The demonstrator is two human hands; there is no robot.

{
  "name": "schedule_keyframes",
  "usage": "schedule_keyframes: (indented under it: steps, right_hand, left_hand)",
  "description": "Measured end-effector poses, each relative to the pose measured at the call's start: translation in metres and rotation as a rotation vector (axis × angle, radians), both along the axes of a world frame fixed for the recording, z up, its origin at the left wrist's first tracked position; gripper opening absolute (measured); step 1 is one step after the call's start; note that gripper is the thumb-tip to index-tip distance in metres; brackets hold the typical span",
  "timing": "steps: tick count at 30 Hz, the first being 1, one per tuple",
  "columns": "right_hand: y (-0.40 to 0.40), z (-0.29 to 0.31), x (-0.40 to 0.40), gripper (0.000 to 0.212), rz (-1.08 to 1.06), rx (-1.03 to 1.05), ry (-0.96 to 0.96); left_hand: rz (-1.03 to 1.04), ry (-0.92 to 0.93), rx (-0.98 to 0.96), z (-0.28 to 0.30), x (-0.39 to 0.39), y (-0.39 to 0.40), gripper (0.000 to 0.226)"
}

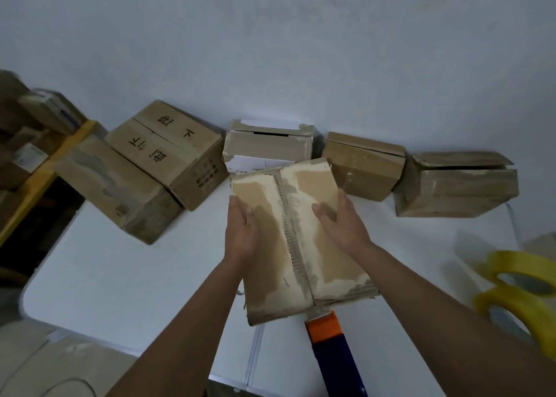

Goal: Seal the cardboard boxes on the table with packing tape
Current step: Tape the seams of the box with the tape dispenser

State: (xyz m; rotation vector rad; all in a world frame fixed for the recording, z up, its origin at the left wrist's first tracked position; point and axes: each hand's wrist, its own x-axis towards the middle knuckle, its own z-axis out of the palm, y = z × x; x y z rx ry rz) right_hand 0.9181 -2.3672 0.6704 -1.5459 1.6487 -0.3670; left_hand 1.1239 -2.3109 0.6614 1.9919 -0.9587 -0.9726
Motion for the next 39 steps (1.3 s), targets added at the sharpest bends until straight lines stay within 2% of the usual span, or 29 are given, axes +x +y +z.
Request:
schedule_keyframes:
  steps: [3,5,7,10,15,18,22,24,28,30,33,36,39]
  right_hand:
    - [0.000,-0.001,0.005,0.115,0.049,0.021,0.151]
    - [0.001,0.000,0.011,0.130,0.078,0.008,0.264]
    - [0.002,0.000,0.017,0.139,0.087,0.004,0.360]
    - [0.004,-0.002,0.022,0.144,0.084,-0.021,0.453]
    - [0.004,-0.004,0.028,0.146,0.088,-0.039,0.515]
    - [0.005,-0.002,0.019,0.139,0.095,-0.034,0.431]
    - [0.017,-0.006,0.013,0.124,0.200,-0.091,0.500]
    - [0.016,-0.005,0.013,0.121,0.192,-0.080,0.465]
    - [0.017,0.006,-0.001,0.096,0.068,-0.086,0.130]
    - [0.027,0.011,-0.012,0.087,-0.041,-0.061,0.036]
    - [0.048,0.012,-0.032,0.077,-0.149,0.074,0.069]
    - [0.075,0.008,-0.042,0.073,-0.155,0.149,0.081]
    - [0.091,0.010,-0.037,0.075,-0.194,0.159,-0.028]
  left_hand:
    - [-0.037,-0.094,0.044,0.004,-0.009,-0.004,0.092]
    - [-0.080,-0.219,0.130,0.007,-0.016,-0.005,0.114]
    - [-0.135,-0.364,0.216,0.009,-0.023,-0.004,0.125]
    - [-0.172,-0.510,0.270,0.007,-0.030,-0.005,0.124]
    - [-0.175,-0.571,0.302,0.006,-0.031,-0.009,0.119]
    - [-0.170,-0.568,0.266,0.003,-0.030,-0.006,0.120]
    - [-0.166,-0.573,0.237,0.003,-0.029,-0.004,0.114]
    - [-0.185,-0.546,0.202,0.005,-0.027,-0.002,0.108]
    - [-0.272,-0.428,0.098,0.007,-0.017,0.015,0.092]
    - [-0.350,-0.408,0.057,0.001,-0.016,0.033,0.084]
    - [-0.542,-0.578,-0.076,-0.012,-0.018,0.067,0.079]
    - [-0.683,-0.764,-0.206,-0.024,-0.024,0.095,0.081]
    - [-0.672,-0.759,-0.197,-0.030,-0.031,0.111,0.090]
